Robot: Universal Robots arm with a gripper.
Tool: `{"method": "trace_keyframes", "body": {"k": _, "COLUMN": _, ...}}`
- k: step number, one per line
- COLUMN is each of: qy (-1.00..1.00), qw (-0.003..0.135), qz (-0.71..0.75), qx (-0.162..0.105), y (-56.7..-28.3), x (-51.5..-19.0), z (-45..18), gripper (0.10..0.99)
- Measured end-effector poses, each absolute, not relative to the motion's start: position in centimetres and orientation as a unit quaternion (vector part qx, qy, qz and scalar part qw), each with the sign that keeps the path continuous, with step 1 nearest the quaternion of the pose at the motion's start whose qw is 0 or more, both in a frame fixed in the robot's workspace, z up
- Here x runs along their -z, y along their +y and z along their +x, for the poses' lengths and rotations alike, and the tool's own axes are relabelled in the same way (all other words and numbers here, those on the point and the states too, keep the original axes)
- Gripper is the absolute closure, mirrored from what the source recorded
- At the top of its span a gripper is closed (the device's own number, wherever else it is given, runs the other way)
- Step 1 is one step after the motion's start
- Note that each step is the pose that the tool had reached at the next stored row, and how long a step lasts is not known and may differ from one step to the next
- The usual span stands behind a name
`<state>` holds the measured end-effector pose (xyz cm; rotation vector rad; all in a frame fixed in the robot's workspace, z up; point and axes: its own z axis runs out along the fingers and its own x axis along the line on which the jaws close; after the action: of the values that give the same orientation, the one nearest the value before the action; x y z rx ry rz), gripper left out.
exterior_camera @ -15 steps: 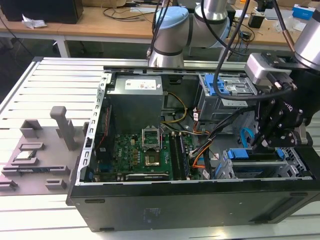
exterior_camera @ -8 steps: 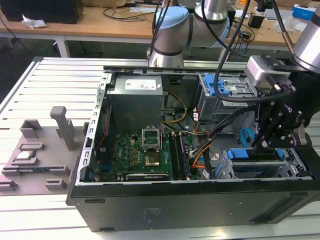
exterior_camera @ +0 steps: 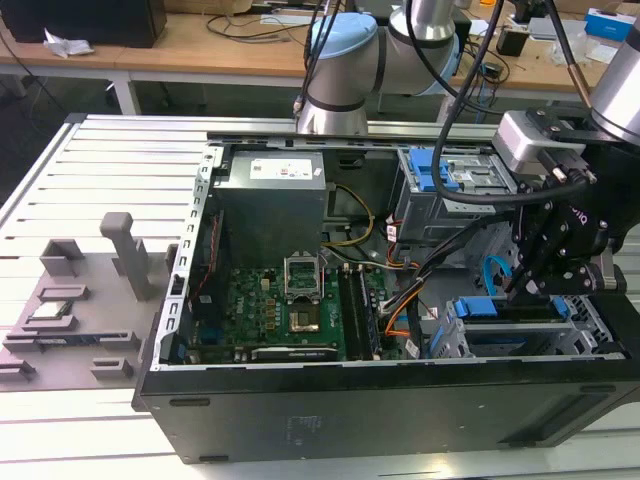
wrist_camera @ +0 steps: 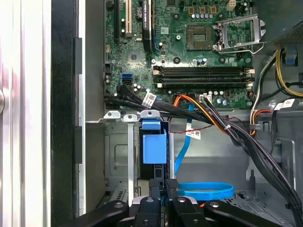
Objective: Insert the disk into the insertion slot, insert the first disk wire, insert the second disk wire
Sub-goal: 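Insert the second disk wire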
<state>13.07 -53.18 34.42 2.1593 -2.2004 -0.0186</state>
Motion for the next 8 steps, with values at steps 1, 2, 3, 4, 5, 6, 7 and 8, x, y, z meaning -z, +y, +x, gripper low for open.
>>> {"method": "trace_keyframes", "body": {"k": 1, "qy": -0.713, "qw": 0.029, "qz": 0.700, "qx": 0.006, "y": -53.18, "x": -34.47, "z": 13.07, "gripper": 0.925}}
{"method": "trace_keyframes", "body": {"k": 2, "qy": -0.713, "qw": 0.029, "qz": 0.700, "qx": 0.006, "y": -53.18, "x": -34.52, "z": 13.07, "gripper": 0.925}}
{"method": "trace_keyframes", "body": {"k": 3, "qy": -0.713, "qw": 0.027, "qz": 0.700, "qx": 0.008, "y": -53.18, "x": -34.55, "z": 13.07, "gripper": 0.925}}
{"method": "trace_keyframes", "body": {"k": 4, "qy": -0.713, "qw": 0.027, "qz": 0.700, "qx": 0.009, "y": -53.19, "x": -34.52, "z": 13.07, "gripper": 0.925}}
{"method": "trace_keyframes", "body": {"k": 5, "qy": -0.713, "qw": 0.027, "qz": 0.700, "qx": 0.009, "y": -53.19, "x": -34.47, "z": 13.07, "gripper": 0.925}}
{"method": "trace_keyframes", "body": {"k": 6, "qy": -0.713, "qw": 0.027, "qz": 0.700, "qx": 0.009, "y": -53.19, "x": -34.41, "z": 13.07, "gripper": 0.925}}
{"method": "trace_keyframes", "body": {"k": 7, "qy": -0.713, "qw": 0.027, "qz": 0.700, "qx": 0.009, "y": -53.20, "x": -34.35, "z": 13.07, "gripper": 0.925}}
{"method": "trace_keyframes", "body": {"k": 8, "qy": -0.713, "qw": 0.027, "qz": 0.700, "qx": 0.008, "y": -53.19, "x": -34.27, "z": 13.07, "gripper": 0.925}}
